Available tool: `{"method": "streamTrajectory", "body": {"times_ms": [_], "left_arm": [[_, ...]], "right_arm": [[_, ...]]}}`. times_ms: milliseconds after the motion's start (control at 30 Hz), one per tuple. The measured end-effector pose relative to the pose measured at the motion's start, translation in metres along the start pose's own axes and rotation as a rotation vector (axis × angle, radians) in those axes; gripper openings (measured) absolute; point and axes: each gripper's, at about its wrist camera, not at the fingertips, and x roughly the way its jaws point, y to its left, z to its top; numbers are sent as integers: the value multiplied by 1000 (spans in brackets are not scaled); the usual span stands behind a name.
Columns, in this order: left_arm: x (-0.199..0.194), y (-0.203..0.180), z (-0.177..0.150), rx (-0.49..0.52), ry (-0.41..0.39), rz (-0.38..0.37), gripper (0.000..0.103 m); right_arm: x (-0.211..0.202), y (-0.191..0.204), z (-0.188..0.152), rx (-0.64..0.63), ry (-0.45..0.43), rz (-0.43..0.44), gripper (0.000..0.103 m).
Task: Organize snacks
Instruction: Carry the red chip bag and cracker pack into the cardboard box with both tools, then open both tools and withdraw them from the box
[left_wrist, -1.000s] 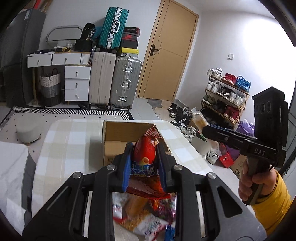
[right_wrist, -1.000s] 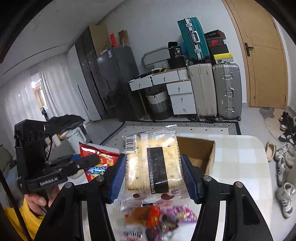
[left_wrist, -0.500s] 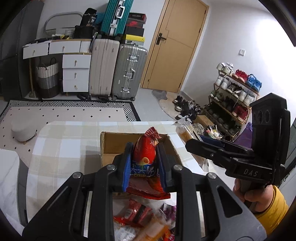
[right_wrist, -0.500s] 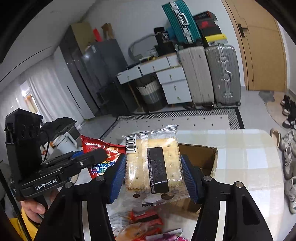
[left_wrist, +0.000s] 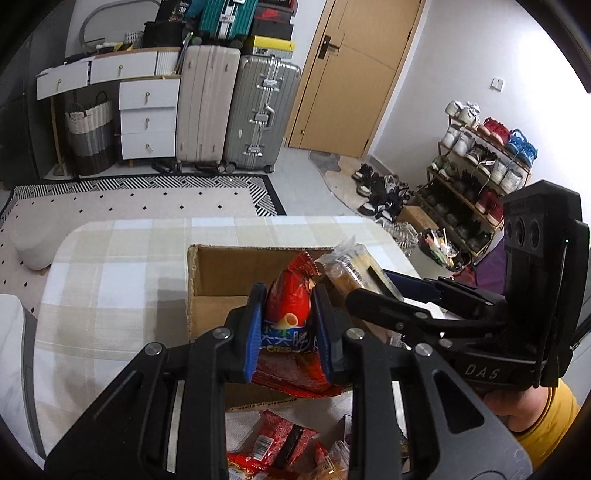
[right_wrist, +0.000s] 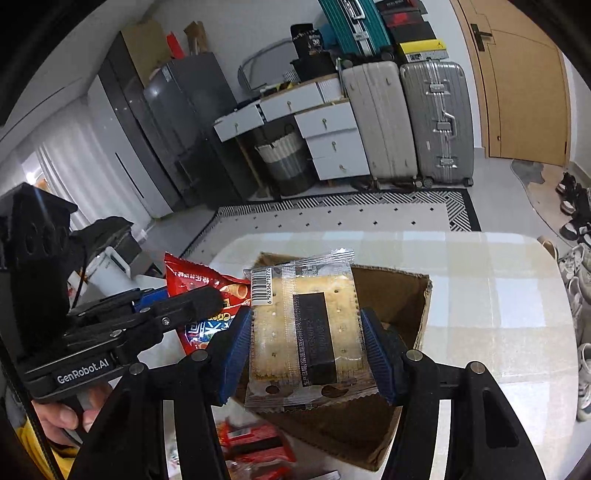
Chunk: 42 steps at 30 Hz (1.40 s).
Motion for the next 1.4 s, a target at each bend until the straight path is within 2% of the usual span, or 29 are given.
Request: {"method": "streamTrajectory", "body": {"times_ms": [267,733,1100,1267,1333,1400], "left_arm": [[54,4,3,4,67,14,22],[96,10,1,-6,101,29,22],[69,17,-20,-4,94,89,23],[46,13,-26,-9,80,102,34],[35,11,-28,-9,67,110,35],[22,10,-31,-9,56,117,38]], "right_arm": [[23,-11,-8,7,57,-26,59],[42,-9,-18,-39,122,-87,59],[39,-3,-22,-49,126,-119,60],[33,7,-24,-87,110,-152,63],[28,9,-23,-85,97,-150,70],[19,11,-23,-84,73,-144,72]]}}
